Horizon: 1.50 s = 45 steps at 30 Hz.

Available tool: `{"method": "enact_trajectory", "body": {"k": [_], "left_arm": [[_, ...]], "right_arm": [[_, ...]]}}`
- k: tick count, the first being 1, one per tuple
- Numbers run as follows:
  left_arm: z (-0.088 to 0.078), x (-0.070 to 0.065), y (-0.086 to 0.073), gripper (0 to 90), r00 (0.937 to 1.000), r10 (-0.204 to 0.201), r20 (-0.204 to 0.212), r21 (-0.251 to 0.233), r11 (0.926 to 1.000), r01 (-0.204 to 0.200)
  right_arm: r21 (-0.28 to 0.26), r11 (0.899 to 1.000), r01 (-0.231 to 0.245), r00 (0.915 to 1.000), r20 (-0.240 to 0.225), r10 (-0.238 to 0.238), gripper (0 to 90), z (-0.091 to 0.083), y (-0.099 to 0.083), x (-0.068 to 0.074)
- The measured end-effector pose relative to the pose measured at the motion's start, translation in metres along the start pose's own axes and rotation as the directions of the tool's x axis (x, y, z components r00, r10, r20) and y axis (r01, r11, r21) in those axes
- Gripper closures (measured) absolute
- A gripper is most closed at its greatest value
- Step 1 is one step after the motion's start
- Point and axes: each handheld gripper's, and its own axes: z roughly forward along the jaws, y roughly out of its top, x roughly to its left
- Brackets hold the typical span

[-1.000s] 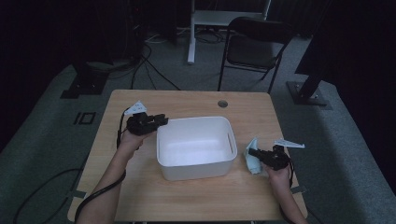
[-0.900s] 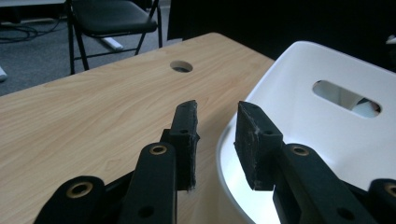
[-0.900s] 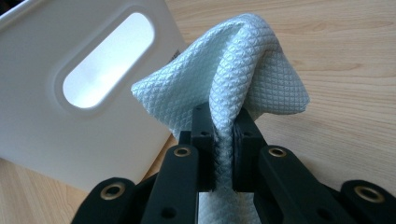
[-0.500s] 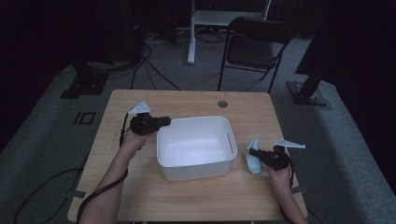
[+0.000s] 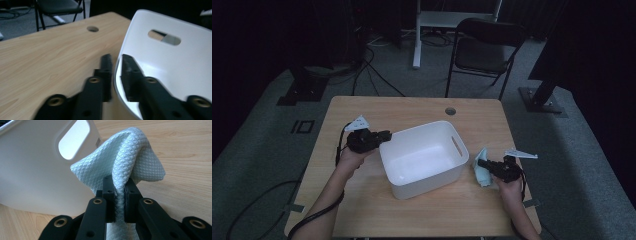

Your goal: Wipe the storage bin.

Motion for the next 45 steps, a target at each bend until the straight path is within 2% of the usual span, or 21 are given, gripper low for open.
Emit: {"method": "enact_trajectory", "body": {"k": [1, 3, 4, 7, 10, 11, 12, 18, 20, 21, 23, 24, 26, 28, 30, 32, 35, 38, 41, 45], "left_arm": [[0.0, 0.0, 0.0, 72.8, 1.0, 0.0, 0.0, 0.0, 1.0, 0.0], [0.003, 0.001, 0.004, 72.8, 1.0, 0.005, -0.004, 0.006, 1.0, -0.005], [0.005, 0.0, 0.005, 69.9, 0.9999, 0.011, 0.001, 0.011, 0.9999, -0.011], [0.011, 0.0, 0.008, 69.0, 0.9992, 0.039, 0.008, 0.033, 0.9987, -0.039], [0.014, 0.001, 0.008, 73.2, 0.9991, 0.04, 0.015, 0.029, 0.9988, -0.04], [0.014, 0.001, 0.008, 79.2, 0.999, 0.036, 0.025, 0.029, 0.9989, -0.037], [0.015, 0.002, 0.008, 81.3, 0.9989, 0.037, 0.03, 0.033, 0.9987, -0.038], [0.011, 0.001, 0.005, 84.3, 0.9995, 0.022, 0.024, 0.031, 0.9993, -0.022], [0.007, -0.002, 0.004, 85.6, 0.9998, 0.021, -0.008, 0.036, 0.9991, -0.02], [0.007, -0.002, 0.004, 86.1, 0.9998, 0.021, -0.008, 0.036, 0.9991, -0.02], [0.001, -0.005, 0.001, 87.7, 0.9989, 0.012, -0.044, 0.041, 0.9991, -0.01], [0.001, -0.005, 0.001, 88.1, 0.9989, 0.012, -0.044, 0.041, 0.9991, -0.01], [-0.003, -0.011, -0.001, 88.1, 0.9959, 0.011, -0.09, 0.045, 0.999, -0.007], [-0.004, -0.014, -0.002, 88.0, 0.995, 0.012, -0.1, 0.04, 0.9992, -0.008], [-0.004, -0.012, -0.003, 87.0, 0.996, 0.003, -0.09, 0.033, 0.9995, 0.0], [-0.002, -0.009, -0.003, 78.6, 0.9958, -0.012, -0.091, 0.032, 0.9994, 0.015], [-0.001, -0.007, -0.003, 77.2, 0.996, -0.005, -0.089, 0.024, 0.9997, 0.008], [0.002, -0.003, -0.001, 74.2, 0.9993, -0.011, -0.037, 0.017, 0.9998, 0.012], [0.007, -0.003, -0.001, 74.9, 0.9998, -0.013, -0.015, 0.035, 0.9993, 0.014], [0.007, -0.004, -0.002, 83.2, 0.9995, -0.013, -0.03, 0.036, 0.9993, 0.014]], "right_arm": [[0.0, 1.0, 0.0, 1.0, 0.0, 0.0, 82.5, 0.0, 0.0, 0.0], [0.001, 1.0, 0.001, 1.0, 0.0, -0.001, 82.5, 0.0, 0.0, 0.0], [0.001, 1.0, -0.002, 1.0, 0.0, 0.002, 82.5, 0.0, 0.0, -0.001], [-0.001, 1.0, -0.005, 1.0, 0.002, 0.005, 82.4, -0.001, -0.001, -0.002], [-0.001, 1.0, -0.005, 1.0, 0.003, 0.005, 82.4, -0.002, -0.001, -0.002], [-0.003, 1.0, -0.006, 1.0, 0.002, 0.006, 82.4, -0.002, -0.001, -0.003], [-0.001, 1.0, -0.003, 1.0, 0.003, 0.003, 82.4, -0.002, -0.001, -0.003], [0.001, 1.0, -0.005, 1.0, 0.002, 0.005, 82.4, -0.001, -0.001, -0.002], [0.002, 1.0, -0.008, 1.0, 0.001, 0.008, 82.4, -0.001, -0.001, -0.002], [0.002, 1.0, -0.008, 1.0, 0.001, 0.008, 82.4, -0.001, -0.001, -0.002], [0.002, 1.0, -0.007, 1.0, 0.002, 0.007, 82.4, -0.001, -0.001, -0.002], [0.002, 1.0, -0.007, 1.0, 0.002, 0.007, 82.4, -0.001, -0.001, -0.002], [0.001, 1.0, -0.005, 1.0, 0.002, 0.005, 82.4, 0.0, -0.001, -0.001], [0.002, 1.0, -0.005, 1.0, 0.001, 0.005, 82.4, 0.0, -0.001, -0.001], [0.002, 1.0, -0.006, 1.0, -0.002, 0.006, 82.4, 0.001, -0.001, -0.001], [0.003, 1.0, -0.008, 1.0, -0.003, 0.008, 82.4, 0.001, -0.001, -0.001], [0.002, 1.0, -0.008, 1.0, -0.004, 0.008, 82.4, 0.001, -0.001, -0.001], [0.002, 1.0, -0.013, 0.9999, -0.003, 0.013, 82.4, 0.0, -0.001, -0.002], [0.003, 1.0, -0.013, 0.9999, -0.002, 0.013, 82.4, 0.0, -0.002, -0.003], [0.002, 1.0, -0.01, 0.9999, -0.002, 0.01, 82.4, 0.0, -0.002, -0.002]]}}
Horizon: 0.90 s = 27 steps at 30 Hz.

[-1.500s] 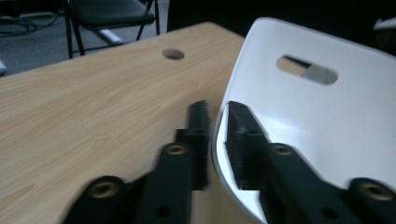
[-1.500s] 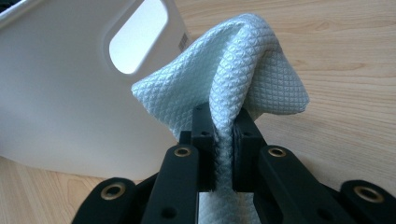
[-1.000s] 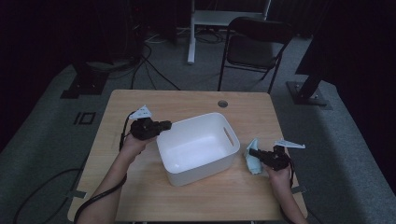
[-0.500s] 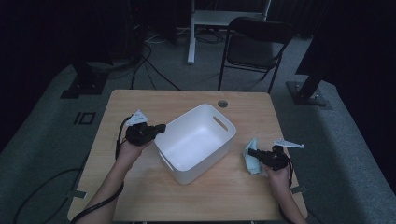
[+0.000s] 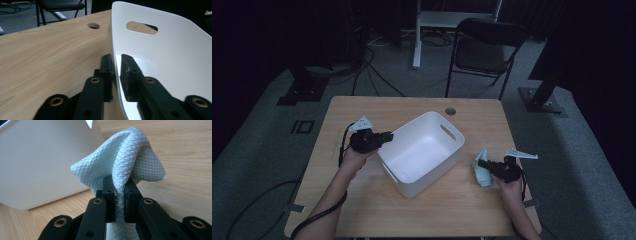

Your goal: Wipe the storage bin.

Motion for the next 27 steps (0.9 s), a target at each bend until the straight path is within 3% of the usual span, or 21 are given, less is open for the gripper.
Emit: {"method": "enact_trajectory", "body": {"k": [4, 5, 9, 13, 16, 18, 21, 22, 23, 24, 25, 26, 27], "left_arm": [[-0.001, -0.006, 0.0, 87.3, 0.9982, 0.01, -0.059, 0.003, 0.9999, -0.01], [-0.003, -0.01, 0.0, 88.1, 0.9951, 0.007, -0.099, 0.011, 0.9999, -0.006], [-0.01, -0.018, -0.004, 88.3, 0.984, -0.024, -0.176, 0.004, 0.9997, 0.025], [-0.015, -0.026, -0.009, 88.0, 0.9706, -0.07, -0.23, -0.017, 0.9975, 0.068], [-0.017, -0.03, -0.013, 87.2, 0.9704, -0.086, -0.226, -0.032, 0.9962, 0.08], [-0.02, -0.031, -0.018, 86.5, 0.9702, -0.132, -0.203, -0.064, 0.9905, 0.121], [-0.021, -0.034, -0.021, 85.5, 0.9695, -0.139, -0.202, -0.079, 0.989, 0.125], [-0.021, -0.036, -0.022, 85.5, 0.9707, -0.142, -0.193, -0.084, 0.9882, 0.128], [-0.023, -0.035, -0.025, 83.2, 0.9766, -0.147, -0.157, -0.086, 0.9872, 0.134], [-0.023, -0.035, -0.025, 82.0, 0.9766, -0.147, -0.157, -0.086, 0.9872, 0.134], [-0.023, -0.034, -0.027, 80.7, 0.9786, -0.16, -0.13, -0.088, 0.9849, 0.149], [-0.025, -0.034, -0.028, 80.0, 0.9833, -0.142, -0.113, -0.078, 0.9879, 0.134], [-0.025, -0.036, -0.028, 80.0, 0.9847, -0.123, -0.124, -0.066, 0.9912, 0.115]], "right_arm": [[-0.001, 1.0, -0.001, 1.0, 0.0, 0.001, 82.4, 0.0, 0.0, 0.0], [0.001, 1.0, 0.0, 1.0, 0.001, 0.0, 82.4, 0.0, 0.0, 0.0], [0.001, 1.0, 0.001, 1.0, 0.0, -0.001, 82.4, 0.0, 0.0, 0.001], [0.0, 1.0, 0.005, 1.0, -0.001, -0.005, 82.4, 0.001, 0.0, 0.001], [0.002, 1.0, 0.005, 1.0, -0.002, -0.005, 82.4, 0.001, 0.001, 0.002], [0.003, 1.0, 0.008, 1.0, -0.003, -0.008, 82.4, 0.002, 0.001, 0.002], [0.002, 1.0, 0.007, 1.0, -0.006, -0.007, 82.3, 0.003, 0.001, 0.003], [0.002, 1.0, 0.007, 1.0, -0.006, -0.007, 82.3, 0.003, 0.001, 0.003], [0.002, 1.0, 0.009, 0.9999, -0.005, -0.009, 82.4, 0.002, 0.001, 0.003], [0.001, 1.0, 0.008, 0.9999, -0.006, -0.008, 82.4, 0.002, 0.001, 0.003], [0.001, 1.0, 0.007, 1.0, -0.007, -0.007, 82.4, 0.002, 0.001, 0.002], [0.001, 1.0, 0.008, 1.0, -0.006, -0.008, 82.4, 0.002, 0.001, 0.003], [0.001, 1.0, 0.007, 1.0, -0.007, -0.007, 82.3, 0.002, 0.001, 0.003]]}}
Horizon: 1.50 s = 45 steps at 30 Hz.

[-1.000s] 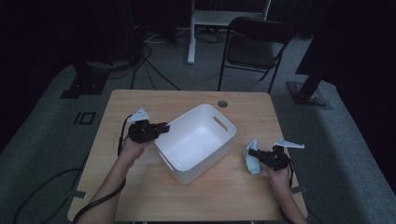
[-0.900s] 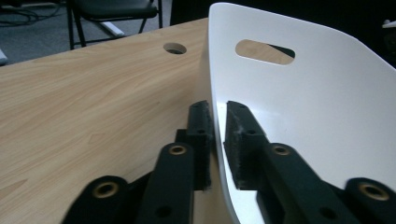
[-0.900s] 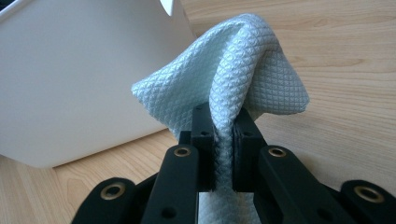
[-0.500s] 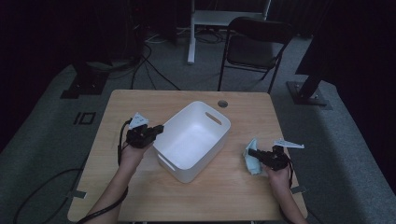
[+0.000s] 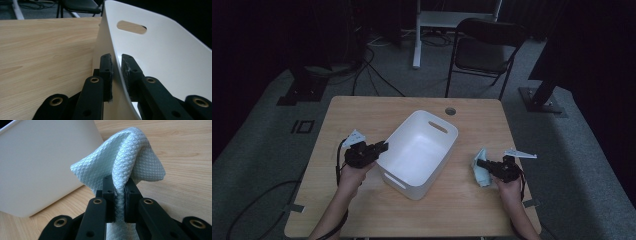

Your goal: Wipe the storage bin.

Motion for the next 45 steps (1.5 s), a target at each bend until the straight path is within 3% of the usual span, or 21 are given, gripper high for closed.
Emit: {"method": "enact_trajectory", "body": {"k": [5, 8, 10, 11, 14, 17, 19, 23, 31, 42, 45], "left_arm": [[0.0, -0.005, -0.001, 81.1, 0.9984, 0.048, -0.029, 0.001, 0.9988, -0.048], [0.001, -0.01, -0.002, 83.2, 0.9941, 0.089, -0.061, -0.002, 0.996, -0.09], [0.002, -0.011, -0.002, 83.7, 0.9961, 0.071, -0.053, -0.006, 0.9974, -0.072], [0.003, -0.011, -0.002, 84.0, 0.9955, 0.081, -0.049, -0.002, 0.9967, -0.081], [0.004, -0.014, -0.001, 84.8, 0.9959, 0.062, -0.066, 0.008, 0.9981, -0.061], [0.005, -0.019, -0.001, 86.7, 0.9903, 0.092, -0.104, 0.02, 0.9957, -0.09], [0.005, -0.019, -0.001, 86.9, 0.9903, 0.089, -0.107, 0.021, 0.996, -0.087], [0.004, -0.02, -0.002, 87.0, 0.9921, 0.051, -0.114, 0.01, 0.9987, -0.051], [0.003, -0.031, -0.005, 87.4, 0.9869, 0.057, -0.151, 0.014, 0.9983, -0.056], [0.002, -0.032, -0.006, 87.4, 0.9878, 0.065, -0.141, 0.015, 0.9979, -0.064], [0.002, -0.032, -0.006, 87.3, 0.9882, 0.062, -0.14, 0.016, 0.998, -0.061]], "right_arm": [[-0.004, 1.0, 0.001, 1.0, -0.004, -0.001, 82.4, -0.001, 0.001, 0.002], [-0.006, 1.0, 0.001, 1.0, -0.008, -0.001, 82.4, -0.001, 0.004, 0.005], [-0.008, 1.0, 0.004, 0.9999, -0.014, -0.004, 82.4, -0.001, 0.006, 0.008], [-0.009, 1.0, 0.003, 0.9999, -0.016, -0.004, 82.4, 0.0, 0.007, 0.009], [-0.006, 1.0, 0.003, 0.9996, -0.029, -0.003, 82.4, 0.004, 0.009, 0.014], [-0.012, 1.0, -0.011, 0.9989, -0.045, 0.01, 82.4, 0.01, 0.008, 0.017], [-0.016, 1.0, -0.023, 0.9982, -0.055, 0.022, 82.4, 0.014, 0.007, 0.018], [0.001, 1.0, -0.001, 0.999, -0.045, 0.001, 82.4, 0.019, 0.005, 0.02], [0.001, 1.0, 0.013, 0.9995, -0.03, -0.013, 82.5, 0.014, 0.004, 0.015], [-0.029, 0.999, 0.032, 0.999, -0.031, -0.033, 82.5, 0.01, 0.014, 0.019], [-0.045, 0.997, 0.056, 0.9979, -0.031, -0.057, 82.5, 0.007, 0.02, 0.024]]}}
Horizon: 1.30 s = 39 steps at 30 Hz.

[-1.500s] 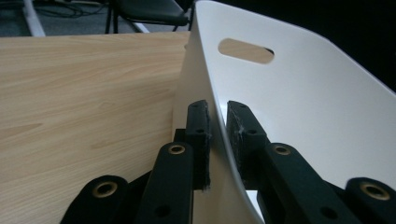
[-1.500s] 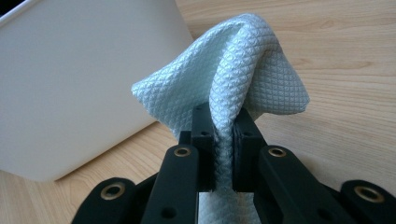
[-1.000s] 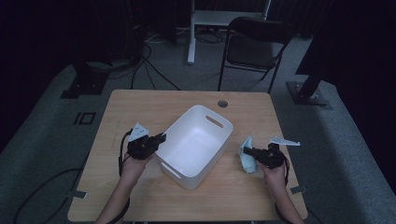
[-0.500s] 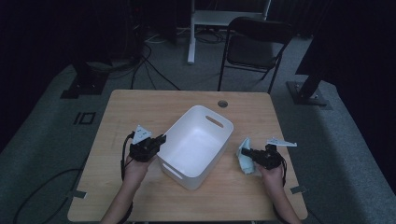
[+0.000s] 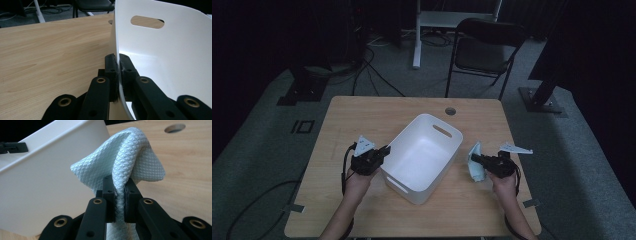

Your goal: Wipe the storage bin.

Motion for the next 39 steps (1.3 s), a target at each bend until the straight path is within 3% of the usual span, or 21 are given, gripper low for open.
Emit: {"method": "enact_trajectory", "body": {"k": [15, 20, 27, 34, 39], "left_arm": [[0.001, 0.003, 0.001, 86.9, 0.9997, -0.004, 0.024, 0.012, 0.9999, 0.004], [0.002, 0.004, 0.002, 86.9, 0.9991, 0.015, 0.039, 0.015, 0.9998, -0.015], [0.002, 0.006, 0.002, 86.7, 0.9973, 0.029, 0.067, 0.016, 0.9994, -0.031], [0.002, 0.006, 0.002, 86.5, 0.9976, 0.03, 0.063, 0.017, 0.9994, -0.031], [0.002, 0.006, 0.003, 86.6, 0.9975, 0.033, 0.062, 0.02, 0.9992, -0.035]], "right_arm": [[-0.036, 0.999, 0.038, 0.9977, -0.055, -0.04, 82.6, 0.017, 0.023, 0.018], [-0.054, 0.998, 0.043, 0.9962, -0.073, -0.047, 82.6, 0.02, 0.028, 0.022], [-0.054, 0.998, 0.03, 0.9971, -0.069, -0.034, 82.6, 0.024, 0.026, 0.021], [-0.016, 1.0, -0.003, 0.9984, -0.057, 0.002, 82.9, 0.03, 0.019, 0.016], [-0.026, 1.0, -0.007, 0.9969, -0.079, 0.005, 83.0, 0.026, 0.023, 0.022]]}}
